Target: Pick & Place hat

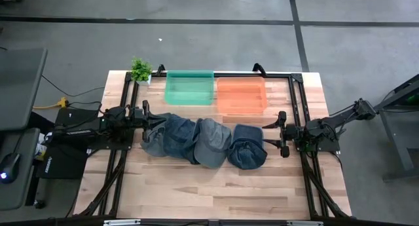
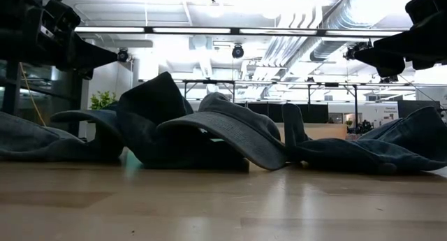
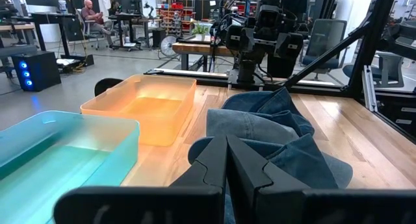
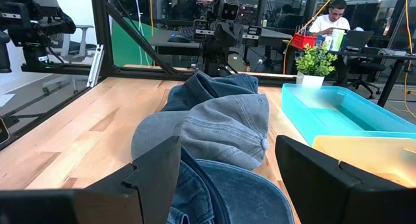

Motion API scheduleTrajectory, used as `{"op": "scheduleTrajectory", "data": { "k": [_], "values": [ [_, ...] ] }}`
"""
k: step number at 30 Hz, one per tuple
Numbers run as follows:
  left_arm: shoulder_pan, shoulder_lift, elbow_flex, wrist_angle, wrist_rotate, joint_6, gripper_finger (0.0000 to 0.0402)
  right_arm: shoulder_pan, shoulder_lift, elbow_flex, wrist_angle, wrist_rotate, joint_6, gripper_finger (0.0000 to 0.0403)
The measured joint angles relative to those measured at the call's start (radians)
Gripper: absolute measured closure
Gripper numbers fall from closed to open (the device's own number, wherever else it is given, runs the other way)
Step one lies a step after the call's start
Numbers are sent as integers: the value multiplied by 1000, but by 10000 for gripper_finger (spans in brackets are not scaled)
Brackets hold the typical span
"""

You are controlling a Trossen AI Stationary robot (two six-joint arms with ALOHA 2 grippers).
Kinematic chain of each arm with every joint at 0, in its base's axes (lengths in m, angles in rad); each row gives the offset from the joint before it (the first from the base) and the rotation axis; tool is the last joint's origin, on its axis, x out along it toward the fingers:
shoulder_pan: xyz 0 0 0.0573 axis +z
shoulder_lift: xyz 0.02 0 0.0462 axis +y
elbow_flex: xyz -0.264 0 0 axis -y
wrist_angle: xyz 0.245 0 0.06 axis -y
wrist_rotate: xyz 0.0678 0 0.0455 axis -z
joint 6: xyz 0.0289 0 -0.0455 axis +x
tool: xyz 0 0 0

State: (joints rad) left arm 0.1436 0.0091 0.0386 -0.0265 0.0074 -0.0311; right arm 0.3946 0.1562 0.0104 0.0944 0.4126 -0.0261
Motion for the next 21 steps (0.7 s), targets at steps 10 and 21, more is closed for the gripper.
{"op": "scheduleTrajectory", "data": {
  "k": [10,21],
  "values": [
    [0,0,0,0,0,0,401,0,0,0,0,0,0,155],
    [0,0,0,0,0,0,401,0,0,0,-2,-7,156,155]
  ]
}}
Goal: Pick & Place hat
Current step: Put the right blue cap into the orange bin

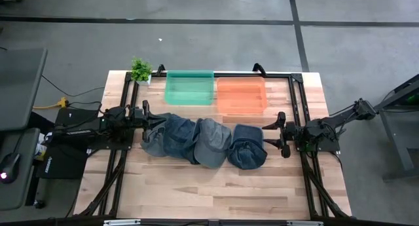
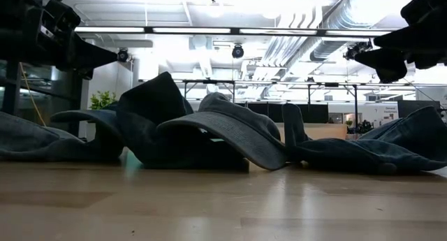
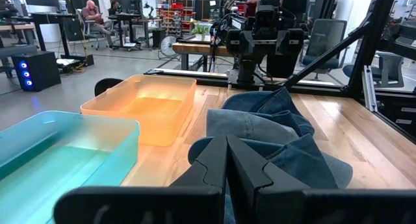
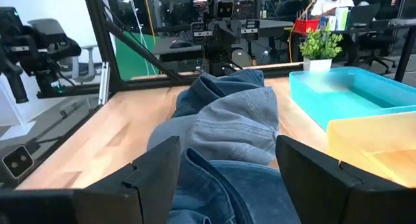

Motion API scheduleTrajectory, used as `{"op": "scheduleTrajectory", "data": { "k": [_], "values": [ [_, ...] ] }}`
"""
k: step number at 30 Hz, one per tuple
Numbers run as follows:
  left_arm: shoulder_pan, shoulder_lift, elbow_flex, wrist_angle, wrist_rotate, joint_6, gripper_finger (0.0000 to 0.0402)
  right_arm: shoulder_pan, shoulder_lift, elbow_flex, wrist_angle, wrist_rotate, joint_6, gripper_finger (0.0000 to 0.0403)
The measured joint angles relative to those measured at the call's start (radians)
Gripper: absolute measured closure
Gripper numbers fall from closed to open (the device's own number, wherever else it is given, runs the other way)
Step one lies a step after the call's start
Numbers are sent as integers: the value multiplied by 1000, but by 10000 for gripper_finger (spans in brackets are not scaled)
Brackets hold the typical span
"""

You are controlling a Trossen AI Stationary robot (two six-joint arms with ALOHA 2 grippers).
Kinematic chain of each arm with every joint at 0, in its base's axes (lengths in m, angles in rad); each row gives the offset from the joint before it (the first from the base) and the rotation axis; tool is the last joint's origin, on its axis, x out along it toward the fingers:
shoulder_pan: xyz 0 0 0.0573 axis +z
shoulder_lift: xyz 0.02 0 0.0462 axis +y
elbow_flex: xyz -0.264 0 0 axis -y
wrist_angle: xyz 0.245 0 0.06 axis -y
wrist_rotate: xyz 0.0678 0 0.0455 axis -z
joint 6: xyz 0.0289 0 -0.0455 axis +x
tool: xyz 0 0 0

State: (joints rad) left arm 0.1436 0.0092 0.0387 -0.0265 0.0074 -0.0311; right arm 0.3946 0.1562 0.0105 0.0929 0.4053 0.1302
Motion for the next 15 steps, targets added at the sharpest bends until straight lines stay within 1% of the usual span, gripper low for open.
{"op": "scheduleTrajectory", "data": {
  "k": [8,13,15],
  "values": [
    [0,0,0,0,0,0,401,0,0,0,1,-1,-6,155],
    [0,0,0,0,0,0,401,0,0,0,30,-46,16,155],
    [0,0,0,0,0,0,401,0,0,0,31,-41,17,155]
  ]
}}
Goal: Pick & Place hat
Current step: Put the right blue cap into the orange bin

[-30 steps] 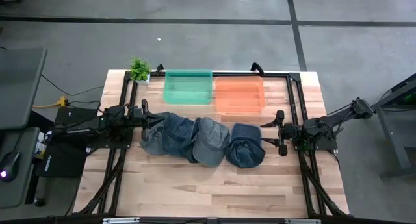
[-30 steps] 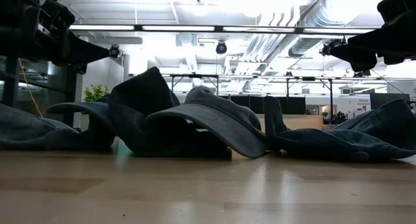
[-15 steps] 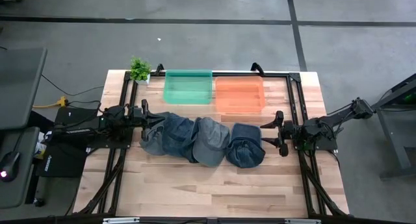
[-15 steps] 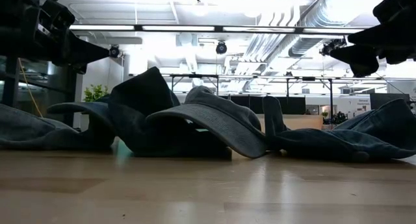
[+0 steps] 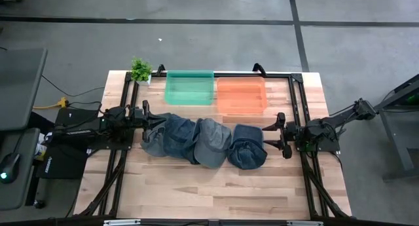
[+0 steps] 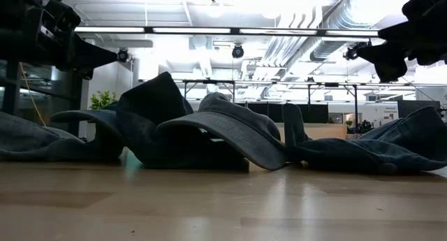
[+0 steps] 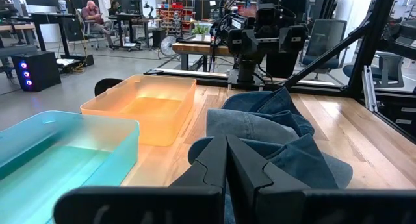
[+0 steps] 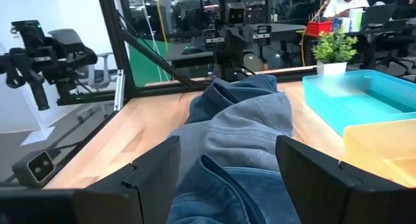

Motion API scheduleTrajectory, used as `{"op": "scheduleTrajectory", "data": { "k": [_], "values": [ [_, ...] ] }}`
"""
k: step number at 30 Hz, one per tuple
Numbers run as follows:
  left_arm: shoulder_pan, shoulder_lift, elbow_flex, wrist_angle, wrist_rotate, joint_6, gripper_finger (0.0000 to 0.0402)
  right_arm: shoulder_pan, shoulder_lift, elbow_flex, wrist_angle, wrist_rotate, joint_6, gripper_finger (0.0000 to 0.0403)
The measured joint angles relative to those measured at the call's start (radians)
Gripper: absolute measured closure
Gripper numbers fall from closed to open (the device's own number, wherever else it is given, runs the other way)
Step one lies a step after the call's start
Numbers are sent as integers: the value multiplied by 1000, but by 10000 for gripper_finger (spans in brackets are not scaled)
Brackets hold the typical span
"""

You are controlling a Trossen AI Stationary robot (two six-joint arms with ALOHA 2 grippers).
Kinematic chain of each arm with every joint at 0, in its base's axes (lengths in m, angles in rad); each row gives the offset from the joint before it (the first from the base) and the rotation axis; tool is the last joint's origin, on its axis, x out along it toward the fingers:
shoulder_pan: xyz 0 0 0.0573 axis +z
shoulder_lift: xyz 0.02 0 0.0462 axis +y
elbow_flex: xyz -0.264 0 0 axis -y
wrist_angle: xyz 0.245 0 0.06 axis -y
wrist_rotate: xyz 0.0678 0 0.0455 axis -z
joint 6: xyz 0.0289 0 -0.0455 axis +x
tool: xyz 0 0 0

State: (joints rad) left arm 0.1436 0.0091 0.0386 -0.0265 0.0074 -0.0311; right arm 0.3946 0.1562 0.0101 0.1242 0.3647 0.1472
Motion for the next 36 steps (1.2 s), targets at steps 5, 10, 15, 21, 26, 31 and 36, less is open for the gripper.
{"op": "scheduleTrajectory", "data": {
  "k": [5,10,15,21,26,31,36],
  "values": [
    [0,0,0,0,0,0,401,0,0,1,17,32,2,155],
    [0,0,0,0,0,0,401,0,2,42,1,55,-17,155],
    [0,0,0,0,0,0,401,0,2,145,-120,73,-42,155],
    [0,0,0,0,0,0,401,0,28,364,-484,159,31,155],
    [0,0,0,0,0,0,401,-2,96,564,-784,179,328,155],
    [0,0,0,0,0,0,401,-2,156,685,-1040,179,623,155],
    [0,0,0,0,0,0,401,-2,182,662,-1117,157,926,155]
  ]
}}
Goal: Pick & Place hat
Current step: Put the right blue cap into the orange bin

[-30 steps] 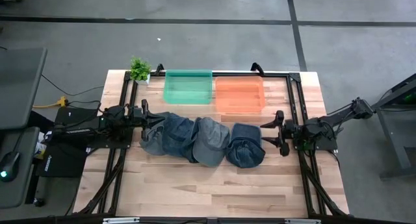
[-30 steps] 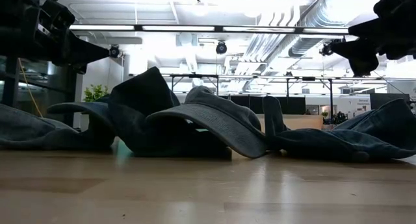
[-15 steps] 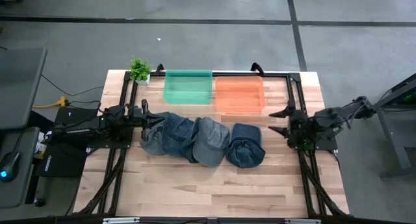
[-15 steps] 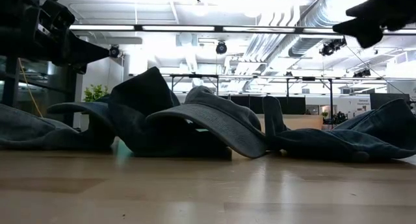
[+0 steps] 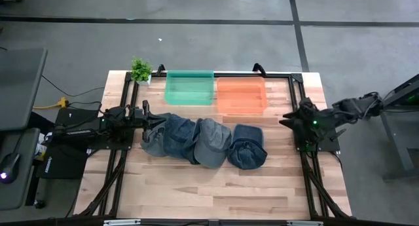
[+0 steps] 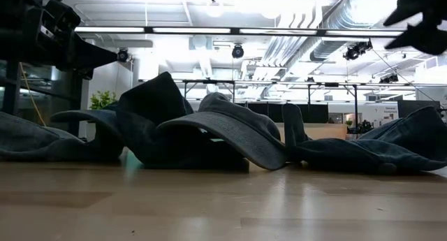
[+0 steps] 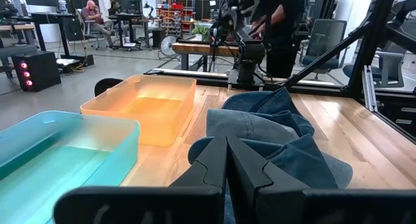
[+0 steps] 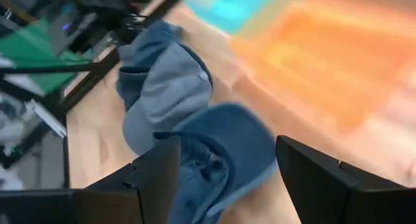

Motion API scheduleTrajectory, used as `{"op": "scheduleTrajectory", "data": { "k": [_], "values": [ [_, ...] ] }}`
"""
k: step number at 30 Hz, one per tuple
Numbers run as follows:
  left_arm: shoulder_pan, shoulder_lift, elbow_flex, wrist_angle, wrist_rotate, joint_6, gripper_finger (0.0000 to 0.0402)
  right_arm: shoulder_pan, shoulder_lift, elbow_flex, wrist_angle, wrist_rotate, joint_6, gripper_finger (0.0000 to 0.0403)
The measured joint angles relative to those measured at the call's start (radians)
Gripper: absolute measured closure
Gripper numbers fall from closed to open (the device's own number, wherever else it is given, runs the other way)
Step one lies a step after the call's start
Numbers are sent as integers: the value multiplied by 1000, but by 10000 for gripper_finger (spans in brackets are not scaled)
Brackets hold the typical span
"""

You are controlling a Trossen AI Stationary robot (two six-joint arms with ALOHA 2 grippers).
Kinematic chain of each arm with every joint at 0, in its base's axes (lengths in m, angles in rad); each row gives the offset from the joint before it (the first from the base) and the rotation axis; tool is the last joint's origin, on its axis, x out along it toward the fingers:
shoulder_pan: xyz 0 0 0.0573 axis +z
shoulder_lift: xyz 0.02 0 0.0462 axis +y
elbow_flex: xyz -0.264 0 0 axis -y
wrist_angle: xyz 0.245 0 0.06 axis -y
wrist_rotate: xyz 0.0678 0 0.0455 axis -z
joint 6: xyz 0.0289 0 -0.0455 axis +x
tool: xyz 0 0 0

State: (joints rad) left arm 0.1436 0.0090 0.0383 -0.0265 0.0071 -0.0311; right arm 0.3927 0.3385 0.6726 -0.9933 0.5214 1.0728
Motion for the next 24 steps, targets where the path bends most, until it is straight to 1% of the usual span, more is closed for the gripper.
{"op": "scheduleTrajectory", "data": {
  "k": [5,11,18,24],
  "values": [
    [0,0,0,0,0,0,401,0,17,-99,-5,-125,257,155],
    [0,0,0,0,0,0,401,-1,54,-195,127,-175,356,155],
    [0,0,0,0,0,0,401,-1,117,-305,270,-289,481,155],
    [0,0,0,0,0,0,401,-1,177,-384,429,-317,556,155]
  ]
}}
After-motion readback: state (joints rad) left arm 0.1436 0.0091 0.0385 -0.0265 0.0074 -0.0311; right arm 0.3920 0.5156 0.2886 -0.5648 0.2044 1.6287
